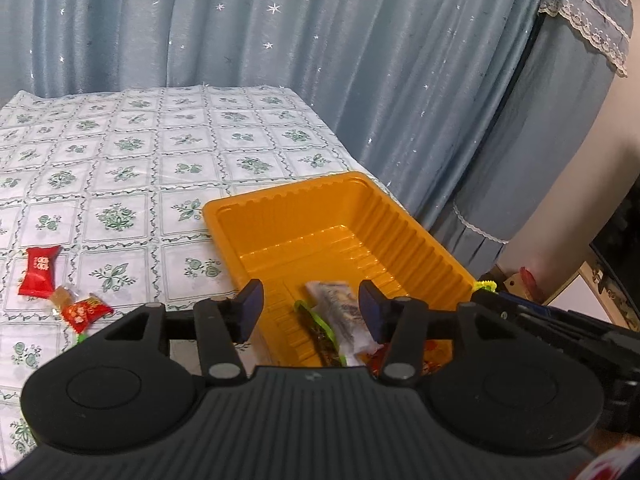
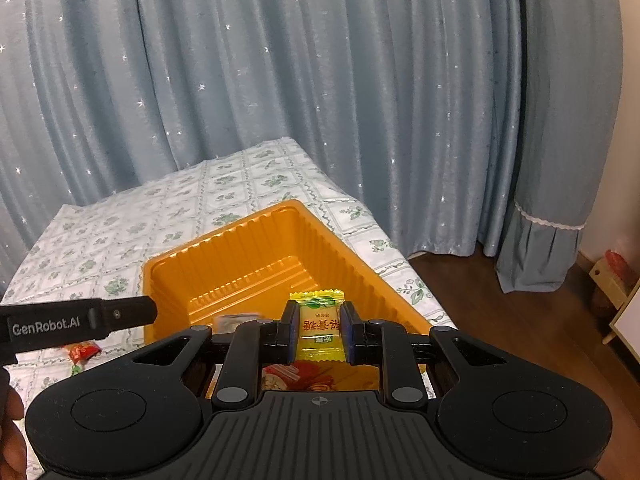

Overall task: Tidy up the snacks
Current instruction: 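Open both tools to drop the snacks into the tray, then withdraw both open tools from the tray toward the remaining snacks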

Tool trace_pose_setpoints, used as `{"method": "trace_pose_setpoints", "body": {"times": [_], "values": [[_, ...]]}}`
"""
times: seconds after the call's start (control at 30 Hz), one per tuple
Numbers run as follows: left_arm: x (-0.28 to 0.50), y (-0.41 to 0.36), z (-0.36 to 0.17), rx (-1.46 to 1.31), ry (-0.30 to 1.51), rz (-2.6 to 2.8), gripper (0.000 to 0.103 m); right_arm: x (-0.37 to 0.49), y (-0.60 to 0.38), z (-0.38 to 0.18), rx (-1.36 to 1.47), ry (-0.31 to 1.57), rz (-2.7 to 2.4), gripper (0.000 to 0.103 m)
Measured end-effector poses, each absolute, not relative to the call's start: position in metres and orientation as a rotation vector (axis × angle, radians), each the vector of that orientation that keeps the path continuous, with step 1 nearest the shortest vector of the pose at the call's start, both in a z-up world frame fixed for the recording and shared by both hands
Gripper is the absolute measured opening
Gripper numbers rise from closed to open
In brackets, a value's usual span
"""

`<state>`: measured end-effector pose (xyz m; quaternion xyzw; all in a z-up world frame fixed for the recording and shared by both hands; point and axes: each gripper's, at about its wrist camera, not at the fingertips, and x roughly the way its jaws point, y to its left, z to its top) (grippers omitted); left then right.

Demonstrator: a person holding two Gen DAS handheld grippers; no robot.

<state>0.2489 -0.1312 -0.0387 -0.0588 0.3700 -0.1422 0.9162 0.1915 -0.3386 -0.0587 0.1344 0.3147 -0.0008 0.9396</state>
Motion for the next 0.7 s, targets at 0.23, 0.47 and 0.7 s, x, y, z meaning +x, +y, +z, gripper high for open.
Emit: {"method": "trace_pose_setpoints", "body": {"times": [0.23, 0.47, 0.7], "values": [[0.244, -0.122, -0.040, -0.133, 0.763, -0.281, 0.052, 0.200, -0.334, -0.059, 0.280, 0.650, 0.017, 0.022], [0.240, -0.115, -0.040, -0.144, 0.761, -0.270, 0.053, 0.212, -0.335, -0.062, 0.316, 0.654, 0.049, 0.024], [0.226, -0.106, -0.036, -0.152, 0.756, -0.256, 0.056, 0.203, -0.347, -0.054, 0.354, 0.627, 0.030, 0.058]]}}
